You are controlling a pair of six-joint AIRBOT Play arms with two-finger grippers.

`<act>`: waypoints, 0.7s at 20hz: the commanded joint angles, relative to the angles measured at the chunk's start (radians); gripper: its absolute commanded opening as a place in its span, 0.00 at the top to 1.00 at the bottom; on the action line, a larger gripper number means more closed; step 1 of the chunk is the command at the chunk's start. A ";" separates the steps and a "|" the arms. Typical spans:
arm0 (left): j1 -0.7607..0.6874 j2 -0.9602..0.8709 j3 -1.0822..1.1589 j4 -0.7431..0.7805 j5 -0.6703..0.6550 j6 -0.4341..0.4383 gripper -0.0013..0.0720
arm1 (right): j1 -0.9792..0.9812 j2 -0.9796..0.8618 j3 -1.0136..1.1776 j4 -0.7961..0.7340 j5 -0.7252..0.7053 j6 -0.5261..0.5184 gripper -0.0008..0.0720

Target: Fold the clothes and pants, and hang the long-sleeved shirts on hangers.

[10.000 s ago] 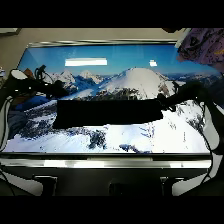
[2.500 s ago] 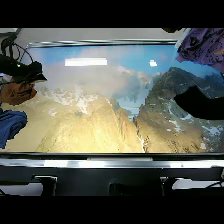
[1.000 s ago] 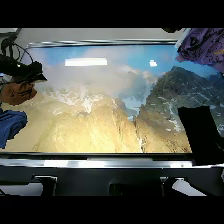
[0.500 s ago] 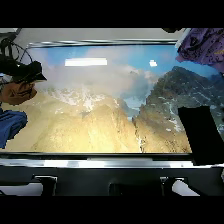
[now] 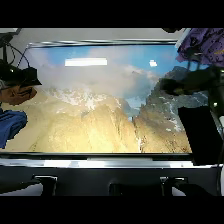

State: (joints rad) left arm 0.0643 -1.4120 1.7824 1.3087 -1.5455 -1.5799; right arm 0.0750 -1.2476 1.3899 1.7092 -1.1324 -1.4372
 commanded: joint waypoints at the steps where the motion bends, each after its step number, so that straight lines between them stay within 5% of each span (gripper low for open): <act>1: -0.003 0.074 -0.118 0.028 0.041 0.040 0.96 | 0.176 0.001 0.004 0.007 0.021 -0.003 0.94; 14: -0.003 0.078 -0.129 0.027 -0.009 0.032 0.96 | 0.203 0.001 0.004 -0.023 0.087 -0.003 0.94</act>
State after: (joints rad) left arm 0.0612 -1.3331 1.6550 1.3354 -1.5517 -1.5478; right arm 0.2752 -1.2472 1.3930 1.6878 -1.0534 -1.4399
